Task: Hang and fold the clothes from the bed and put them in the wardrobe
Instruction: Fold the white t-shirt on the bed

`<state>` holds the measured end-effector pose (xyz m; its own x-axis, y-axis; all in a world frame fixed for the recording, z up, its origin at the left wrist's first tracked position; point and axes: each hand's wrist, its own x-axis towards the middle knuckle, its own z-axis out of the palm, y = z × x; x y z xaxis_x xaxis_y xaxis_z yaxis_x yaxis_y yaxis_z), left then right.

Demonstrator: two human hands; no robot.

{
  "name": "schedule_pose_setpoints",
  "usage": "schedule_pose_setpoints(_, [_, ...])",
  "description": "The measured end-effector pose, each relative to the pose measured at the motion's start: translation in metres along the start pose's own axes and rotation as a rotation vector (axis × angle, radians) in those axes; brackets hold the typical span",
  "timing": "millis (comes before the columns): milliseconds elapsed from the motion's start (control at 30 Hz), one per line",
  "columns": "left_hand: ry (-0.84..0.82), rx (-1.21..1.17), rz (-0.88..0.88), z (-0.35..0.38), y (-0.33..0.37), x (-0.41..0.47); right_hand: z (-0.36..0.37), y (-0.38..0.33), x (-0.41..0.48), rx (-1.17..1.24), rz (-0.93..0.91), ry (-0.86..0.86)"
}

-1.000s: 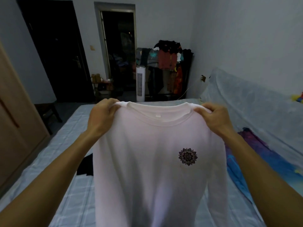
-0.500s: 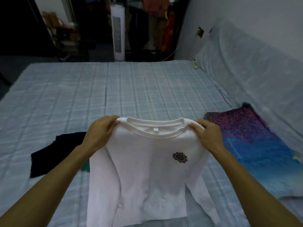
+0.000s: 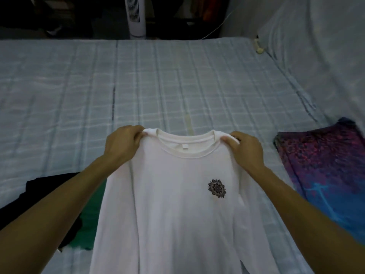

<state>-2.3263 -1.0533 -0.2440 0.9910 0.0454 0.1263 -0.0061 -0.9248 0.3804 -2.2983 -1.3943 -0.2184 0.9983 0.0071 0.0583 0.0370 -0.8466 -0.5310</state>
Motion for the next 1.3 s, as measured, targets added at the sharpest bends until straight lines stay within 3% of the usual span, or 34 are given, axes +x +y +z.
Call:
schedule_pose_setpoints(300, [-0.117,0.150,-0.365,0.176,-0.061,0.087,0.179,0.087,0.112,-0.140,0.120,-0.088])
schedule_pose_setpoints(400, [-0.055,0.241,-0.489,0.222,-0.066,0.079,0.227,0.114,0.118,-0.191,0.135,-0.075])
schedule_pose_setpoints(433, [-0.009,0.225,-0.417,0.235,-0.063,0.071,0.239,0.122,0.115,-0.187,0.139,-0.042])
schedule_pose_setpoints(500, [0.033,0.157,-0.108,0.260,-0.049,0.048,0.254,0.135,0.102,-0.163,0.130,0.033])
schedule_pose_setpoints(600, [-0.143,0.069,0.220,0.291,-0.012,0.004,0.257,0.154,0.062,-0.171,0.158,0.038])
schedule_pose_setpoints(767, [-0.566,0.138,0.118,0.318,0.058,-0.051,0.228,0.189,-0.030,-0.137,0.291,-0.043])
schedule_pose_setpoints(933, [-0.687,0.220,0.163,0.307,0.100,-0.099,0.188,0.212,-0.114,-0.100,0.462,-0.212])
schedule_pose_setpoints(1067, [-0.831,0.201,0.195,0.294,0.117,-0.158,0.165,0.222,-0.176,-0.075,0.573,-0.251])
schedule_pose_setpoints(1233, [-0.916,0.150,0.153,0.284,0.139,-0.223,0.129,0.260,-0.242,-0.335,0.663,-0.455])
schedule_pose_setpoints(1300, [-0.939,0.127,0.112,0.281,0.150,-0.243,0.115,0.276,-0.264,-0.338,0.682,-0.452])
